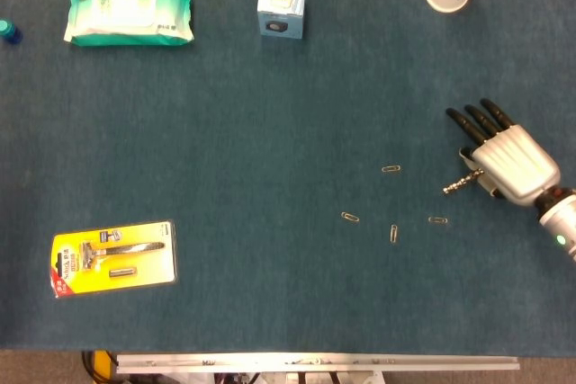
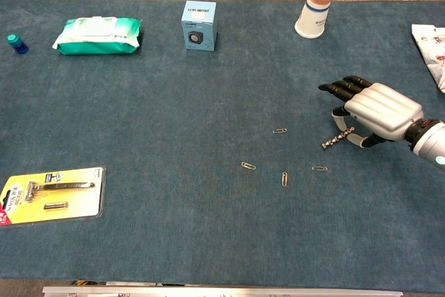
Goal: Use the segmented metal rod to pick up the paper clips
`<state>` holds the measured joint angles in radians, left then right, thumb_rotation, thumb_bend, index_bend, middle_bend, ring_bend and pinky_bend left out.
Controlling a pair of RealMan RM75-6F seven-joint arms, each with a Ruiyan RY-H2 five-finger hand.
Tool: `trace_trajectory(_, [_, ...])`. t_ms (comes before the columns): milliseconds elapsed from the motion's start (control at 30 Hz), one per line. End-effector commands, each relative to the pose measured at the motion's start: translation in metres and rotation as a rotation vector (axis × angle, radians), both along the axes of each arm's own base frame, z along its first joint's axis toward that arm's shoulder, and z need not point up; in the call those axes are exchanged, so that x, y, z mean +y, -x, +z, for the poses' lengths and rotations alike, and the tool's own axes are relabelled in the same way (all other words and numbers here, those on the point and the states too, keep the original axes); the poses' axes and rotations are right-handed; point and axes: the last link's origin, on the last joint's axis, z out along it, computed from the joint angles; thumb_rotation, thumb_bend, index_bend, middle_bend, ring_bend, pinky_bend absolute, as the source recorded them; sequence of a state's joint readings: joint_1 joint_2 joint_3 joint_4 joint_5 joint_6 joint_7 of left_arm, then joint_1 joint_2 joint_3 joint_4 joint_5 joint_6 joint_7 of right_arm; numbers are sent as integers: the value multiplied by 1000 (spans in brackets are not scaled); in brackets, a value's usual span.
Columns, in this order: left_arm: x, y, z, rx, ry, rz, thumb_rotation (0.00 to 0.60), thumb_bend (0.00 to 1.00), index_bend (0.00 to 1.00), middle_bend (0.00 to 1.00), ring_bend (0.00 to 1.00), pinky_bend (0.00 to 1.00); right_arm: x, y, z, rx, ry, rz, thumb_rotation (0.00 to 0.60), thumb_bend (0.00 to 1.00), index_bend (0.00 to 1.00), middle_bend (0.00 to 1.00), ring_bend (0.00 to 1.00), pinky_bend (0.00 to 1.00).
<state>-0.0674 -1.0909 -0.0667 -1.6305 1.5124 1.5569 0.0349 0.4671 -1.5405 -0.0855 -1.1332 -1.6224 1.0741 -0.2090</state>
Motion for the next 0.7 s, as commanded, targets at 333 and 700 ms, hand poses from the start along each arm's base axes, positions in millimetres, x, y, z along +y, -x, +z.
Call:
trace_trajectory(333, [0, 0, 0, 2, -2, -2, 600, 255, 539, 462, 382, 609, 12, -9, 14, -13, 15, 35, 600, 304, 607, 25, 0, 11])
trace_trajectory(700, [-1, -1, 4, -6, -16, -6, 600, 255, 539, 462, 382, 609, 26, -20, 22, -15, 9, 65, 600, 305, 607, 25, 0, 11])
